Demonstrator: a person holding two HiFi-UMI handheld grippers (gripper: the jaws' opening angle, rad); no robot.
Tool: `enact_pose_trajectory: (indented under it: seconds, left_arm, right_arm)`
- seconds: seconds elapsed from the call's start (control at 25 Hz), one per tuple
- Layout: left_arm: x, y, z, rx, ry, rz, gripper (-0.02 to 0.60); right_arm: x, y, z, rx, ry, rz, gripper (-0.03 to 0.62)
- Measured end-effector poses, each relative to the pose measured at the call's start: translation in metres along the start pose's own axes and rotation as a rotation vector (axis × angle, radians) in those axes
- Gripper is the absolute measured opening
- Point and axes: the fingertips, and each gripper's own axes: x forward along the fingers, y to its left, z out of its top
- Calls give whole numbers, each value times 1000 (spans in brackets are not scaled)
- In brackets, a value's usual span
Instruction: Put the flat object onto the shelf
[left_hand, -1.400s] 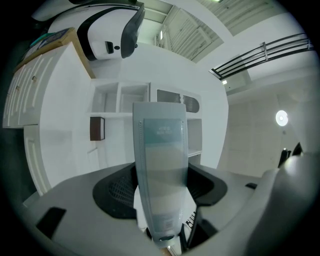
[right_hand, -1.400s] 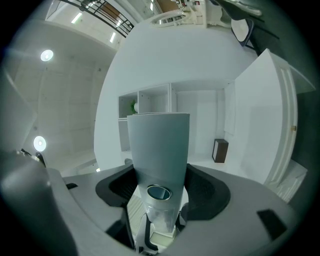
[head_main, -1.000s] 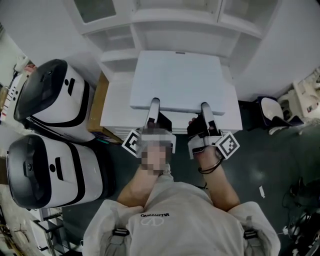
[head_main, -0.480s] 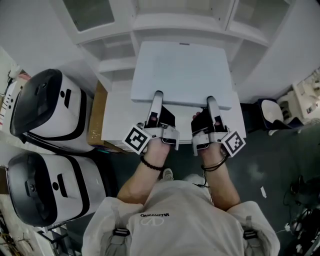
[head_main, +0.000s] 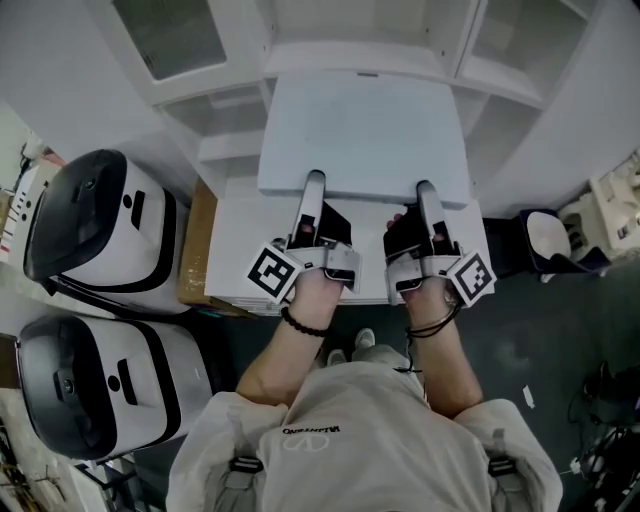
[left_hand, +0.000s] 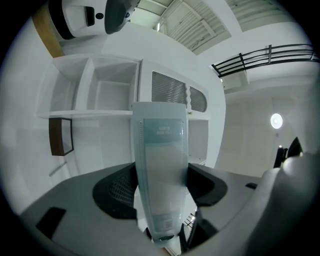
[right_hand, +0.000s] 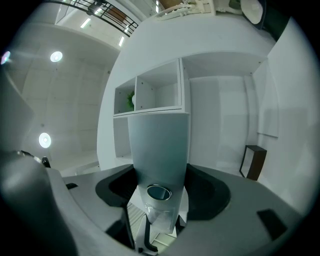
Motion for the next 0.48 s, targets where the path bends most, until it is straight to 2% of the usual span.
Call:
enact_pose_trajectory:
  seconds: [0.32, 0.48]
  left_arm:
    - [35, -1, 4, 23, -23, -1, 291]
    - [39, -14, 6, 47, -30, -20, 291]
  right_arm:
    - [36, -4, 19, 19, 21, 22, 301]
    - [47, 11, 22, 9, 47, 51, 301]
